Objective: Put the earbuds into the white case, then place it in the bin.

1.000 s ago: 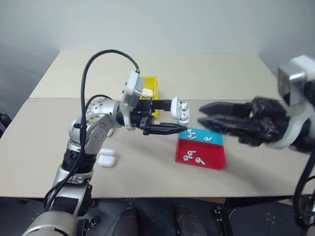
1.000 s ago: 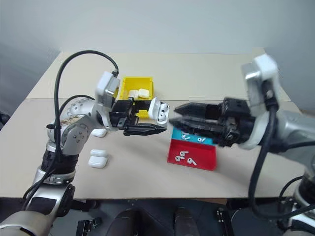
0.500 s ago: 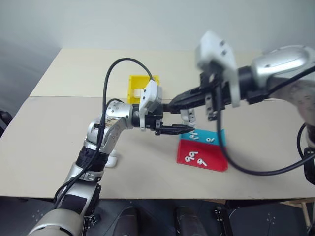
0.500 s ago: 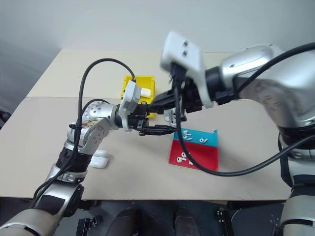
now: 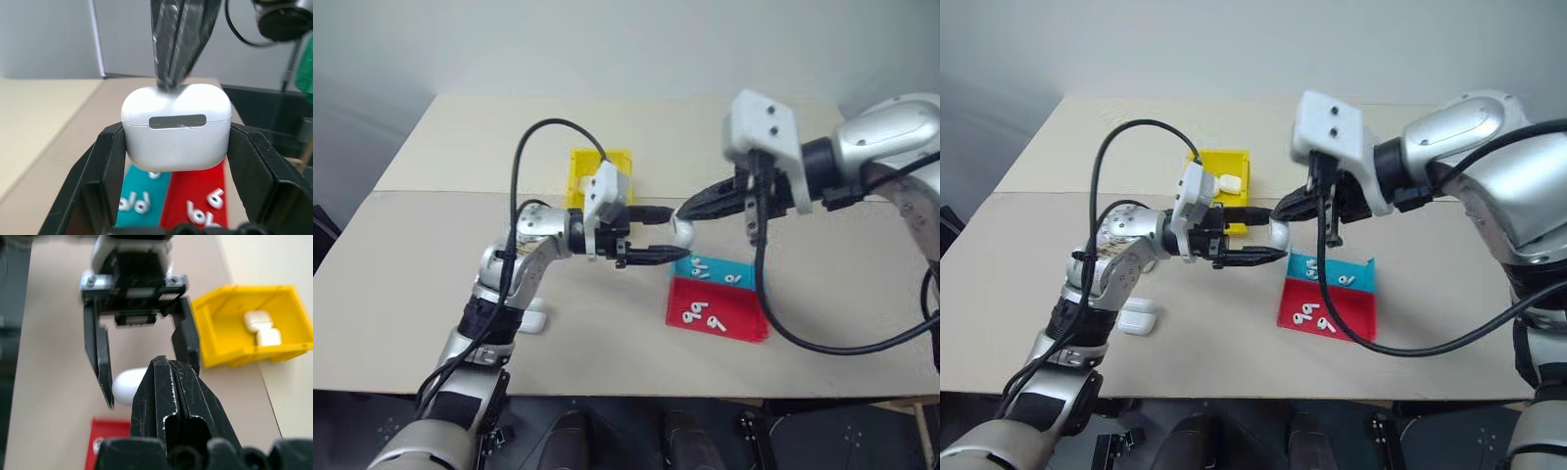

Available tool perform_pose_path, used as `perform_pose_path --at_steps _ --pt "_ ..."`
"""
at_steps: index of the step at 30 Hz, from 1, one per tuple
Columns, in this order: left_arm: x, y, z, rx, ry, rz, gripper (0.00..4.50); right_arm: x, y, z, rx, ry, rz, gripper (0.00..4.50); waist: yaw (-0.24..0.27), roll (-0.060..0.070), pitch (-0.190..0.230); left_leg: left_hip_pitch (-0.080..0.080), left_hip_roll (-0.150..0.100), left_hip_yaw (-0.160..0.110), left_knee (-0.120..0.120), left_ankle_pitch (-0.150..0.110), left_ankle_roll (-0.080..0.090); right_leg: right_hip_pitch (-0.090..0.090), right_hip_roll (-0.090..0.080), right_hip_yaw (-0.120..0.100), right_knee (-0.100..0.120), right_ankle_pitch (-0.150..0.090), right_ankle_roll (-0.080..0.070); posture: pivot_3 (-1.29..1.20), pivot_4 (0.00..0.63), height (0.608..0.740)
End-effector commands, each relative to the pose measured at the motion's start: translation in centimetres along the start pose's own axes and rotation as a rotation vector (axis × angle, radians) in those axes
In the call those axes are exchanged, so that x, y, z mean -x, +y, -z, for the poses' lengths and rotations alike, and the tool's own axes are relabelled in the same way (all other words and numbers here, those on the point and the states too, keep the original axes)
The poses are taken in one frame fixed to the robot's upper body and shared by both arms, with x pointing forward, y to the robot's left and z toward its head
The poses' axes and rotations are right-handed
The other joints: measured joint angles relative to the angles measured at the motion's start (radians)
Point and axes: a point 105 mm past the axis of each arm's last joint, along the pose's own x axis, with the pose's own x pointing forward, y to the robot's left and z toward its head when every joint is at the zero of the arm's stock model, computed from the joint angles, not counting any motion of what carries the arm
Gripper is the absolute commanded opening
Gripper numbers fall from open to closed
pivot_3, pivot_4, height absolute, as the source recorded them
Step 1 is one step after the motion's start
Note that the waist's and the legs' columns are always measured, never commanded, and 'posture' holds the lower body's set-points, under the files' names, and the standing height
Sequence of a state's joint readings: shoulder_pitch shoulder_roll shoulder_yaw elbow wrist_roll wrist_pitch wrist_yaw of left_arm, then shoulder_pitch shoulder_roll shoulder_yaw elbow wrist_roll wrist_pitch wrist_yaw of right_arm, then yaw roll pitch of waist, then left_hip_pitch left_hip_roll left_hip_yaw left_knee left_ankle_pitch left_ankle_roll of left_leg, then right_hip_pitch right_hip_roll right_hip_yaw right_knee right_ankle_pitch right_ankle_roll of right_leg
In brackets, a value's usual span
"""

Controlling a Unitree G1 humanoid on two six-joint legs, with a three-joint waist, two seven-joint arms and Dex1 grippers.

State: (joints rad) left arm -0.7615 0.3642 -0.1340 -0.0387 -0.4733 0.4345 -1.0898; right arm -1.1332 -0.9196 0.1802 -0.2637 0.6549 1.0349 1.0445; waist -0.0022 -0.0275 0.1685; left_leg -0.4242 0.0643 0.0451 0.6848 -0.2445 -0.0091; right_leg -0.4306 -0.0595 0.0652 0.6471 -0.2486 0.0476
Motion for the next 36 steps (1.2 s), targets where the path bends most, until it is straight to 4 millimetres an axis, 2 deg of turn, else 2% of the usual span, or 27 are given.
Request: perform_pose_path --at_steps 1,2,4,7,9,11,16,19,21,23,26,29,31,33,36 --pt "1.2 1.5 -1.7 -0.096 -0.039 -0.185 2.79 3.6 -1.7 -2.7 -0.083 -0.250 0.183 0.04 0.003 0.000 0.000 0.000 0.000 -0.001 0.000 0.000 0.000 0.001 0.000 0.000 0.000 0.000 0.000 0.00 0.150 0.740" --pt "1.6 2.2 -1.7 -0.119 -0.033 -0.255 2.79 4.3 -1.9 -2.5 -0.106 -0.295 0.220 0.04 0.004 0.000 0.000 0.000 0.000 -0.001 0.000 0.000 0.000 0.001 0.000 -0.001 0.001 0.000 0.000 0.00 0.150 0.740" --pt "2.6 4.5 -1.8 -0.100 -0.036 -0.466 2.79 4.9 -1.5 -0.8 -0.148 -0.298 0.282 0.04 0.015 0.000 0.000 0.001 0.000 -0.002 0.000 0.000 0.000 0.004 0.000 -0.002 0.001 0.000 0.000 0.00 0.150 0.740" --pt "4.1 8.6 -0.4 -0.074 0.017 -0.788 2.79 4.0 -0.4 2.7 -0.186 -0.216 0.373 0.04 0.025 -0.001 0.000 0.001 0.000 -0.003 0.001 0.000 0.000 0.006 -0.001 -0.004 0.000 0.001 0.001 0.00 0.150 0.740" --pt "4.5 10.5 1.0 -0.102 0.092 -0.920 2.79 3.1 0.4 4.0 -0.194 -0.180 0.392 0.04 0.027 -0.001 0.000 0.000 -0.002 -0.003 0.002 0.000 0.001 0.005 -0.002 -0.003 0.000 0.001 0.002 0.00 0.150 0.740" --pt "4.4 12.2 2.3 -0.103 0.150 -1.003 2.79 2.3 1.3 4.5 -0.198 -0.167 0.387 0.04 0.026 -0.001 0.000 0.000 -0.002 -0.003 0.004 0.000 0.001 0.005 -0.002 -0.002 0.000 0.001 0.002 0.00 0.150 0.740" --pt "3.4 14.3 4.5 -0.089 0.241 -1.067 2.79 1.8 2.0 4.4 -0.203 -0.172 0.372 0.04 0.014 -0.001 0.000 0.001 -0.003 -0.003 0.006 0.000 0.001 0.005 -0.001 -0.002 -0.001 0.001 0.002 0.00 0.150 0.740" --pt "3.0 15.0 5.6 -0.081 0.322 -1.076 3.82 1.8 2.2 4.4 -0.204 -0.172 0.376 0.00 0.013 -0.001 0.000 0.000 -0.003 -0.003 0.006 0.000 0.001 0.005 -0.001 -0.002 -0.001 0.001 0.002 0.00 0.150 0.740" --pt "3.1 15.4 5.1 -0.093 0.312 -1.092 4.48 1.9 2.3 4.4 -0.204 -0.171 0.380 0.00 0.013 -0.001 0.000 0.000 -0.003 -0.004 0.006 0.000 0.001 0.005 -0.001 -0.002 -0.001 0.001 0.002 0.00 0.150 0.740" --pt "3.5 15.6 4.2 -0.097 0.271 -1.106 4.48 2.0 2.5 4.5 -0.204 -0.171 0.383 0.00 0.012 -0.001 0.000 0.000 -0.003 -0.003 0.006 -0.001 0.001 0.005 -0.001 -0.002 0.000 0.001 0.002 0.00 0.150 0.740" --pt "4.1 15.3 2.1 -0.100 0.154 -1.089 4.48 2.2 2.7 4.8 -0.200 -0.170 0.393 0.00 0.013 -0.001 0.000 -0.001 -0.003 -0.004 0.006 -0.001 0.001 0.005 -0.001 -0.002 0.000 0.001 0.002 0.00 0.150 0.740" --pt "5.6 13.3 -0.7 -0.093 0.055 -0.958 4.48 2.4 3.0 5.6 -0.155 -0.192 0.441 0.00 0.008 -0.001 0.000 -0.001 -0.002 -0.004 0.006 -0.001 0.001 0.005 -0.001 -0.002 0.001 0.001 0.002 0.00 0.150 0.740" --pt "6.7 10.6 -1.7 -0.104 0.073 -0.783 4.48 2.4 3.2 6.6 -0.132 -0.205 0.484 0.00 0.002 0.000 -0.001 0.000 -0.001 -0.003 0.004 -0.001 0.001 0.005 -0.001 -0.002 0.001 0.001 0.002 0.00 0.150 0.740" --pt "7.9 7.2 -2.4 -0.123 0.115 -0.620 4.48 2.8 3.5 7.4 -0.202 -0.250 0.491 0.00 -0.012 0.000 -0.001 0.001 -0.001 -0.002 0.002 0.000 0.000 0.004 -0.001 -0.001 0.001 0.001 0.002 0.00 0.150 0.740" --pt "9.6 2.8 -3.0 -0.105 0.164 -0.458 4.48 3.8 4.5 8.4 -0.238 -0.279 0.452 0.00 -0.013 0.000 -0.001 0.002 0.000 -0.002 0.001 0.001 -0.001 0.005 -0.001 -0.001 0.001 0.001 0.002 0.00 0.150 0.740"
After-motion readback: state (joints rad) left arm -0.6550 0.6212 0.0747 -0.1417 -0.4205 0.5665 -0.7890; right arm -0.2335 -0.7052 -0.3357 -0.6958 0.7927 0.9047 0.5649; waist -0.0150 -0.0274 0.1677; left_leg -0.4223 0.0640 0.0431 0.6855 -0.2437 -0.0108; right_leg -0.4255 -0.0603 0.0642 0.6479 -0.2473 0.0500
